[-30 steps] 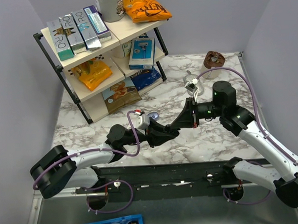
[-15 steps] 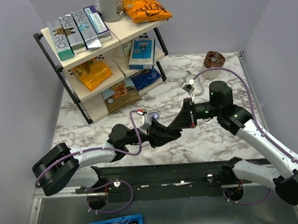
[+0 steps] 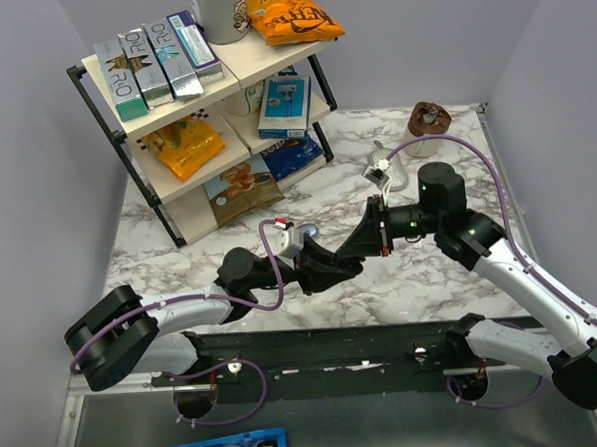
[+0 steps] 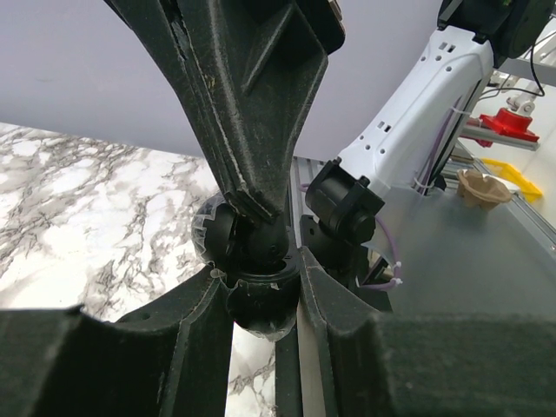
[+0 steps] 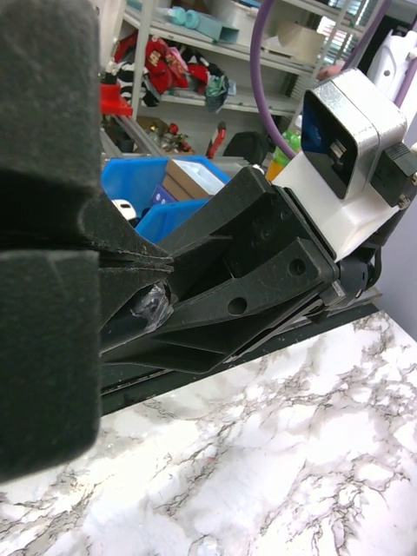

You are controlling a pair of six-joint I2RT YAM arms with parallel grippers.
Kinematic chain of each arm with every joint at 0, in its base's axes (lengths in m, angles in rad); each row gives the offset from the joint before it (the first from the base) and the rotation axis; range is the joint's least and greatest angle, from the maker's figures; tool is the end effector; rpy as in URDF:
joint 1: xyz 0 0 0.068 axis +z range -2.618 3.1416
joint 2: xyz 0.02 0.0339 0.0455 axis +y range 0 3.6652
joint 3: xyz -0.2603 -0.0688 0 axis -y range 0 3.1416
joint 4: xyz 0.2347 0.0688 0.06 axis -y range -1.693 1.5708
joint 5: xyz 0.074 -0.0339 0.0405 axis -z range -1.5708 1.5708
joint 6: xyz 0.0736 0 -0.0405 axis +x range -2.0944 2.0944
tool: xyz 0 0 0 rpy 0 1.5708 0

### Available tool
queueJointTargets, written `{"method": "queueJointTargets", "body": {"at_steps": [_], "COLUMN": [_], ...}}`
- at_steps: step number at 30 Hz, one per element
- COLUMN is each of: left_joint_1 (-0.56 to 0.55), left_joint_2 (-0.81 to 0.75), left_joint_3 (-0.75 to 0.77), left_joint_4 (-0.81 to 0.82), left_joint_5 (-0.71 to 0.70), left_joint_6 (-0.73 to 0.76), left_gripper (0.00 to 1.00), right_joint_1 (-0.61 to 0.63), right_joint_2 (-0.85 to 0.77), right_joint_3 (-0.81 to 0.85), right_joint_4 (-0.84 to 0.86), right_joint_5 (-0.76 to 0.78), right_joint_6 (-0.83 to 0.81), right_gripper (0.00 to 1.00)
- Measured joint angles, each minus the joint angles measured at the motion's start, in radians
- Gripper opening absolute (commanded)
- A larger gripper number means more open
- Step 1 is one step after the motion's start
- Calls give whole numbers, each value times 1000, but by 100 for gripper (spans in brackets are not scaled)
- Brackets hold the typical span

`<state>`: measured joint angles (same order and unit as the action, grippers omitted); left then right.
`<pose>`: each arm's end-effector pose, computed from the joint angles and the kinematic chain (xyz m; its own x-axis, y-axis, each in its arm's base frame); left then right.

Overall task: Insert the wireless bluetooth earbuds into the charging case
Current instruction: Place the earbud in the charging case.

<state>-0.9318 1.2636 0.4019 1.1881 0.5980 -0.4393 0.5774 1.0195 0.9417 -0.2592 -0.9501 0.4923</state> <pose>0.1262 -0.2393 0.2658 -0.2443 -0.2605 -0.9340 0.9696 -0.0508 -0.2395 0.1622 0.1771 0.3382 -0.6982 -0.1268 -0.7045 -0.7157 0.1455 0.6831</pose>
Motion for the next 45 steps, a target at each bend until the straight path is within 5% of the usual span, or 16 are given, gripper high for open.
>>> {"method": "queueJointTargets", "body": {"at_steps": [27,32,45], "left_joint_1": [-6,-9,-11], "left_joint_2": [-7,-7,-18], "left_joint_3": [0,0,0], "left_joint_4": [-8,-8,-16], "left_joint_5": [-43,-44,-59], "left_joint_6": [5,5,6], "left_gripper": [0,0,0], "right_joint_1": [26,31,34], "right_joint_2": [-15,-16,-30], "right_joint_3": [0,0,0], "right_joint_4": [-27,-30,-37], "right_joint_5": [68,76,105], "right_joint_6": [-41,-41,-43], "right_gripper": [1,14,23]}}
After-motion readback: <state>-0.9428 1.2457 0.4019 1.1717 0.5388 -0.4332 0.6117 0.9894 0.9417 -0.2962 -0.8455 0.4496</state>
